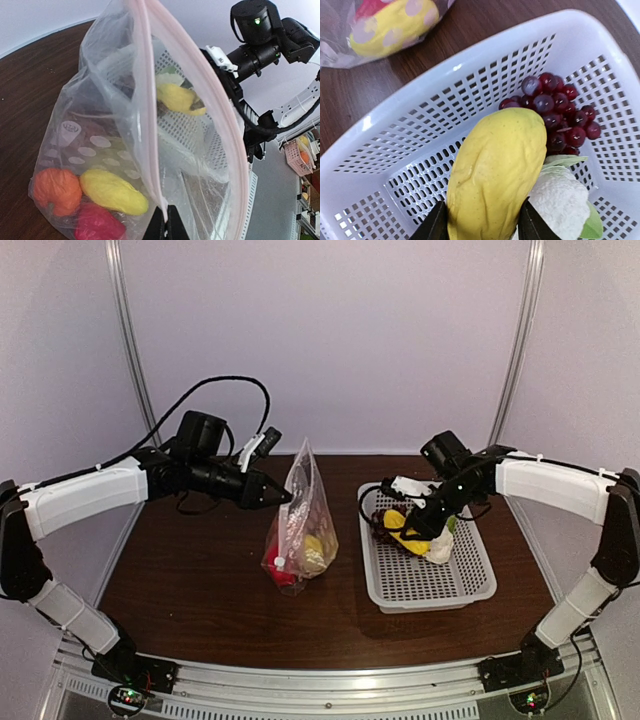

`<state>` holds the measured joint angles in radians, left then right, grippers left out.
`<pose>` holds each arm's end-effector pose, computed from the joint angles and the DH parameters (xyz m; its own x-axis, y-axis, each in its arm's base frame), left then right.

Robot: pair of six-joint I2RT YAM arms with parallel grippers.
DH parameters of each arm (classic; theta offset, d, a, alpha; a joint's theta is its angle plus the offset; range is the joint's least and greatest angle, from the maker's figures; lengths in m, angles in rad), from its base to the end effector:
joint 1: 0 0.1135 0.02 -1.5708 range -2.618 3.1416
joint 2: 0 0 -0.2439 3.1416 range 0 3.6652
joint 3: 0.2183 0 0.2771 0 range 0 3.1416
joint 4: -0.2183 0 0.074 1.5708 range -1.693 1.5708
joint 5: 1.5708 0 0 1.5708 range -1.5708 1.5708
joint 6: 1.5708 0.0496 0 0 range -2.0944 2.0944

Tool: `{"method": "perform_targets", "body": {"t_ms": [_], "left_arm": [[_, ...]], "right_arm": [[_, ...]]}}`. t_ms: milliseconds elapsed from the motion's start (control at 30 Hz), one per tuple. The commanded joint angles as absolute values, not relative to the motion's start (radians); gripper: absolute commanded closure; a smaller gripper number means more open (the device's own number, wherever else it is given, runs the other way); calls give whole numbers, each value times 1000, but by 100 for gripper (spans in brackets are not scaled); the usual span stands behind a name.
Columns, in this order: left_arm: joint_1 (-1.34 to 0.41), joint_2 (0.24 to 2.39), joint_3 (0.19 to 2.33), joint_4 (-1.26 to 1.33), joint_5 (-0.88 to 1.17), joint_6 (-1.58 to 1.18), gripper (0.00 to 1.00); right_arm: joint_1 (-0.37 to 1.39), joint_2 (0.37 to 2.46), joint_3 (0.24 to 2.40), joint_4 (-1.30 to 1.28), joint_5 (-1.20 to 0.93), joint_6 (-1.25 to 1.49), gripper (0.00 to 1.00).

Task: Place the food in the zip-top bag and seal the zipper
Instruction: Pick up the fake fruit from the bin, then place the fake fruit in the zipper food storage bag.

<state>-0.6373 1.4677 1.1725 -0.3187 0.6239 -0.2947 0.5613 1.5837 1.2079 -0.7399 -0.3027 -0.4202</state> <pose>0.2758 -0.2402 0.2690 -0.6948 0.2211 -0.6844 0.6949 0.4518 -0.5594 0.2886 0.1989 0.2049 -0.4417 -0.7377 -0.5105 -0.8754 0.4791 0.0651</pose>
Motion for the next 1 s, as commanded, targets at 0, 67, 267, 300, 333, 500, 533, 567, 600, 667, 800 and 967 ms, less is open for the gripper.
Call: {"method": "perform_targets", "body": {"t_ms": [0,67,267,300,333,500,533,567,600,667,800,967], "left_arm": [[-665,1472,1237,-260,646,-367,100],[-684,1474,1262,-259,632,-386,100],[-732,1508,1342,-240,572,-475,100],[-737,1513,1342,-223,564,-496,100],[-742,1516,1336,-197,556,-514,100],[-769,1547,1339,-155,518,-568,100],[-776,1550,1340,-154,508,-575,100],[-783,1550,1341,-151,496,-581,100],[-788,1548,1341,-148,484,-586,100],[-797,1550,1345,-145,471,-596,100],[-804,1545,1352,-144,465,-602,100],[-806,1530,1347,-150,458,-604,100]], "right_arm": [[550,1475,1271,-765,-381,-423,64],[549,1431,1307,-738,-419,-407,66],[551,1359,1402,-557,-580,-274,68],[551,1362,1417,-522,-616,-236,68],[551,1369,1435,-493,-657,-193,68],[571,1412,1499,-385,-823,-29,68],[578,1413,1500,-366,-824,-17,68],[587,1412,1497,-339,-822,-6,68],[594,1409,1485,-301,-820,18,68],[610,1407,1458,-215,-818,78,68],[655,1457,1468,-133,-805,147,69],[707,1527,1498,-100,-759,151,69]]}}
